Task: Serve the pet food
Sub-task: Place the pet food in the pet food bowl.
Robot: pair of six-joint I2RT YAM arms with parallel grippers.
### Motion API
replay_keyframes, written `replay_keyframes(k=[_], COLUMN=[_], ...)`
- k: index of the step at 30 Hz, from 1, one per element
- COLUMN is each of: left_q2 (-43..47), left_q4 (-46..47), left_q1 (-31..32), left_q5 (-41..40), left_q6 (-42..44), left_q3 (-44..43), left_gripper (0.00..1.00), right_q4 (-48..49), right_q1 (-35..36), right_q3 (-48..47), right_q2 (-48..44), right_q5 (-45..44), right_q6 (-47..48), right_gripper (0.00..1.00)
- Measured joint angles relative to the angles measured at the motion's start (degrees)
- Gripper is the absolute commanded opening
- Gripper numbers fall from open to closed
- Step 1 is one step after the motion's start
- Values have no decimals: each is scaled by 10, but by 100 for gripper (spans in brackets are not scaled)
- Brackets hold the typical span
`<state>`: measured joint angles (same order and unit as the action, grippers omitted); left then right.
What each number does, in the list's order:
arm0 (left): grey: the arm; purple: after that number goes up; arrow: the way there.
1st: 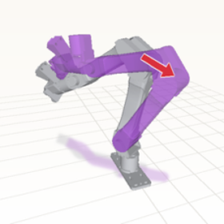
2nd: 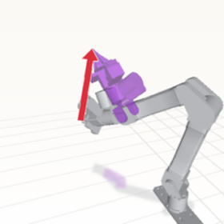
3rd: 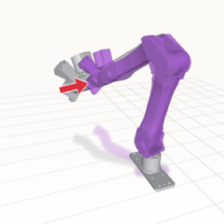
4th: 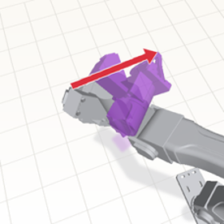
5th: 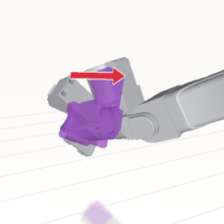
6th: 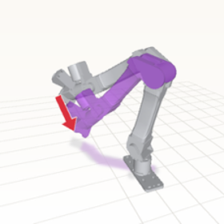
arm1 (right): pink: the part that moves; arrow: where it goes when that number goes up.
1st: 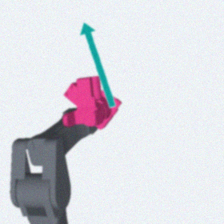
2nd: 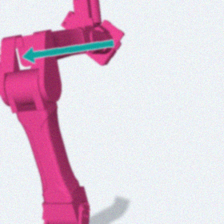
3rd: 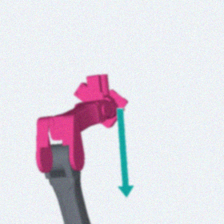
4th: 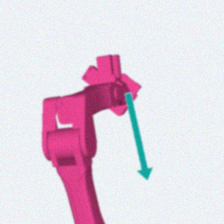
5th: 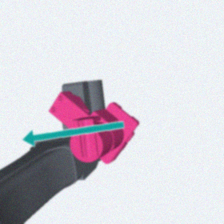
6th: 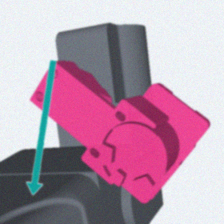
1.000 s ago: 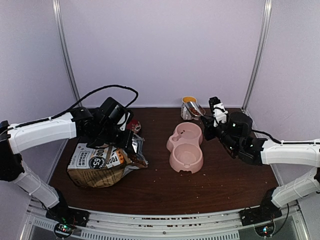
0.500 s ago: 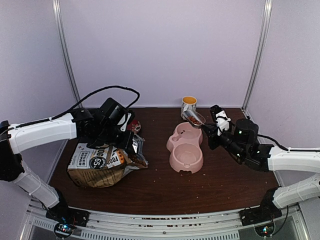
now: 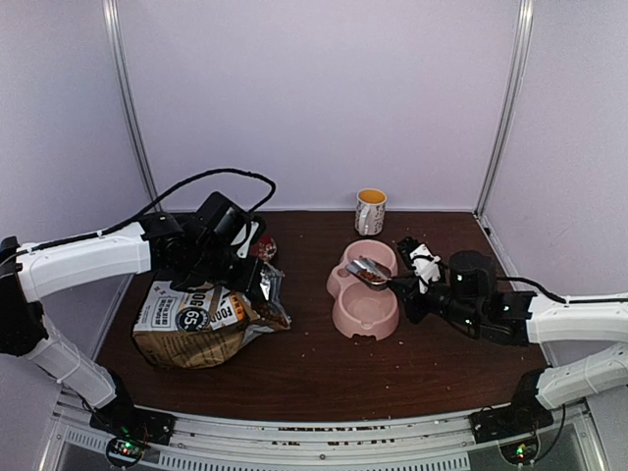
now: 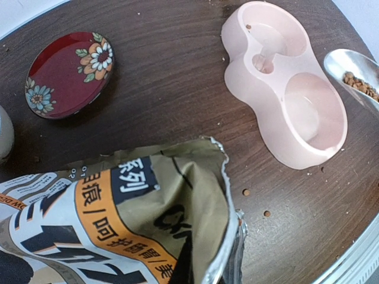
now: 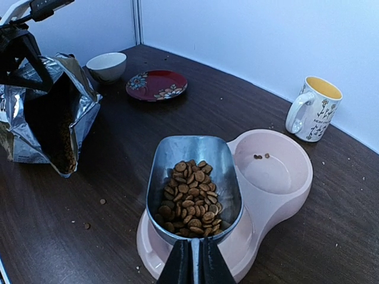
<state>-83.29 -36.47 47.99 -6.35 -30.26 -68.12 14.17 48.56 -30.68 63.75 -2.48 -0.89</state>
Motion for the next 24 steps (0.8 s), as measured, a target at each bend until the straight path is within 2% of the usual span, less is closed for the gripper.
replay_keyframes(k=[12, 24], left_q2=[-17, -17], left_q4=[4, 5], left_q1=[0, 0], left_q5=[-4, -3], left_q6=[13, 18], left_q3=[-5, -5], left_gripper=[0, 0], right_q4=[-148, -245], right_q1=[10, 10], right_q3=[1, -47], right_q2=[-31, -30], right_q5=[1, -4], right_q6=[-69, -70], right_gripper=[0, 0])
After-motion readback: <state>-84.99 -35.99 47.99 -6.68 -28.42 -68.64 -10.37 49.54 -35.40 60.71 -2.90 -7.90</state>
